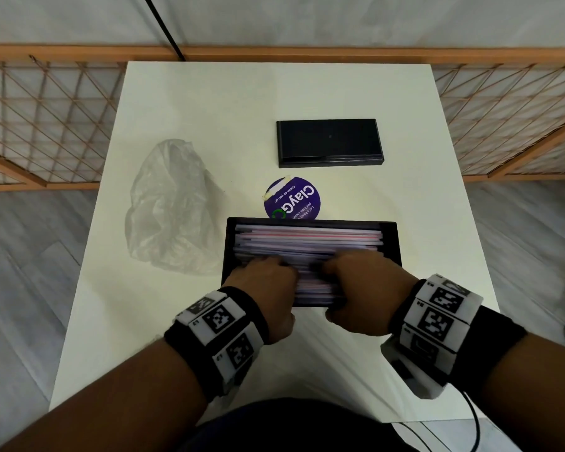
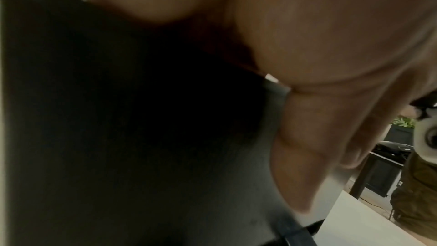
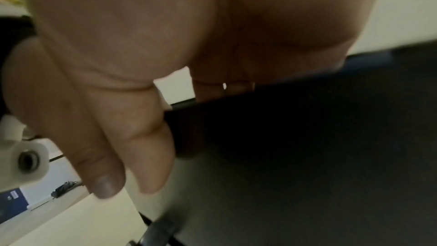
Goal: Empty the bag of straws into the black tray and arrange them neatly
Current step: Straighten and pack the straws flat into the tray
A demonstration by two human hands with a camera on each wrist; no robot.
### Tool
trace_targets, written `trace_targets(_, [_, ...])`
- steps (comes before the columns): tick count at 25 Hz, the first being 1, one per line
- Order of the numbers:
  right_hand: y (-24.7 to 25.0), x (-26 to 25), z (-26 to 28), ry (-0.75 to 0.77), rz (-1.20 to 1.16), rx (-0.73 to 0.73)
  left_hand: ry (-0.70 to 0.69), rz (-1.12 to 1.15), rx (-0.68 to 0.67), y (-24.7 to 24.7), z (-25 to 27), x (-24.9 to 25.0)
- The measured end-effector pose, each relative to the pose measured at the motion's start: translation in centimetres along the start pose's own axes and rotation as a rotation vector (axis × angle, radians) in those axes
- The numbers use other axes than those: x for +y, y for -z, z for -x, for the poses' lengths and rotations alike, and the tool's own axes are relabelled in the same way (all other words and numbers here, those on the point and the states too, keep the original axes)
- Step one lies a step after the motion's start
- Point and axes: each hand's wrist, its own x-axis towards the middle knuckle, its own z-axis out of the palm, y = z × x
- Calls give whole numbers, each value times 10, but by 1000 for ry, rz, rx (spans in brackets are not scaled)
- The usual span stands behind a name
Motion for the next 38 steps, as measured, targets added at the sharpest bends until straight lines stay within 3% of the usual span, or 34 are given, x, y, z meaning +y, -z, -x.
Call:
trace_targets(3, [-6,0,-1,-19,3,-34,-37,-1,45,1,-1,0])
trace_targets(15, [-14,6,-2,-93,67,-26,71,-13,-36,0,-1,-3])
trace_targets(20, [-7,3,4,-39,80,59,-35,-24,113,10,14,3])
trace_targets(25, [-4,-3,7,-6,32,58,-34,65,16,6,9,1])
trace_targets(29, [-5,-5,11,23,61,137,-49,55,28,1,5,3])
trace_targets(33, [-8,-11,8,118,32,101,-58,57,28,-5,2,3])
trace_targets(38, [-12,-3,7,-10,87,39,-14,52,-3,-9,2,-3])
